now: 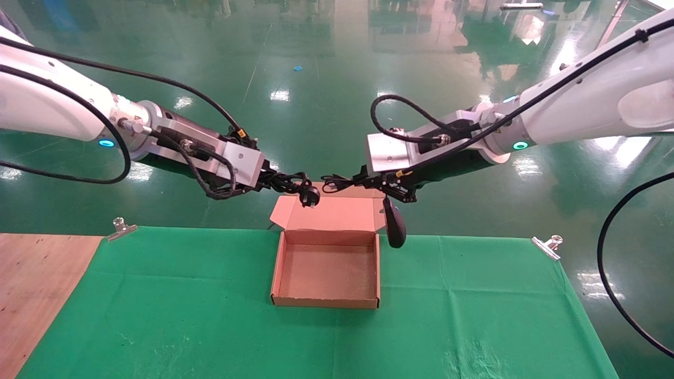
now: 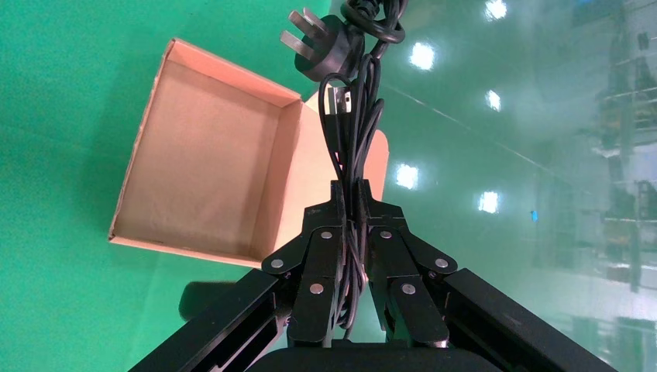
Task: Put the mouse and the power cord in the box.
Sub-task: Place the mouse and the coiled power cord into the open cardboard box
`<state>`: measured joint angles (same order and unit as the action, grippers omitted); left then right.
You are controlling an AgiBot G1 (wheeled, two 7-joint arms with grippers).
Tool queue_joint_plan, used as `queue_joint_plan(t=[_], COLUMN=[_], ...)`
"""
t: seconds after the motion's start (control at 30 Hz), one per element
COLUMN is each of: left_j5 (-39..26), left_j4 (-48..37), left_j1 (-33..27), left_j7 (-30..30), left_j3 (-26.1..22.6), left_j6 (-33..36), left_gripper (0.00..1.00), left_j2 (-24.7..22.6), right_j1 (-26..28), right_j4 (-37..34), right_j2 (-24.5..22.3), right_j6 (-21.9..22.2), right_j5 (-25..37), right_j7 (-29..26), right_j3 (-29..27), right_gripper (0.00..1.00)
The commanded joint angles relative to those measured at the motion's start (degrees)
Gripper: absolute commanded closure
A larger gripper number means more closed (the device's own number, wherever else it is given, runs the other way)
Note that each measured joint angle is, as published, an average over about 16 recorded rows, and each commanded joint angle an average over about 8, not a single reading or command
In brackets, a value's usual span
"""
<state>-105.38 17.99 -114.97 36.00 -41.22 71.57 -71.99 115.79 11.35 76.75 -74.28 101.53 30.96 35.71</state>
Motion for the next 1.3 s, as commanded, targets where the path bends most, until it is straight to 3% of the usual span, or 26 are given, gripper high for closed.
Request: queue_joint_plan(t=[0.03,0.33,0.63,0.77,0.97,1.3], left_j5=[0.3,1.8,-1.7,-4.8,-7.3,-3.6], left_j4=[-0.9,5.4,19.3,21.5,19.6,17.2], left_j1=[-0.2,10.6,27.8,33.3,36.6,37.5], left_j7=[1.0,5.9,2.4,-0.2,-4.9,-11.3], left_j3=[0.1,2.0,1.9,0.9,-2.9,-13.8], left_j6=[0.3,-14.8,-35.5,-42.1,-49.0,-53.1], left_gripper=[1.0,1.0,1.0,1.0,1.0,1.0], left_j2=[-0.2,-1.6,-3.2,-4.5,-6.1,-6.6], right_j1=[-0.3,-0.7,-1.9,-2.9,-4.0,-6.3], right_j4=[0.1,0.3,1.1,2.1,3.9,6.4], right_j2=[0.3,-1.9,-6.7,-8.7,-11.6,-14.8], right_j6=[0.1,-2.0,-5.2,-6.2,-7.6,-7.6], right_j5=[-0.2,-0.8,-1.4,-1.6,-2.0,-2.3], right_j7=[0.0,0.7,1.6,1.7,1.5,0.8], right_j3=[0.1,0.3,-0.1,-0.2,-0.5,-0.8], right_gripper=[1.0,1.0,1.0,1.0,1.0,1.0])
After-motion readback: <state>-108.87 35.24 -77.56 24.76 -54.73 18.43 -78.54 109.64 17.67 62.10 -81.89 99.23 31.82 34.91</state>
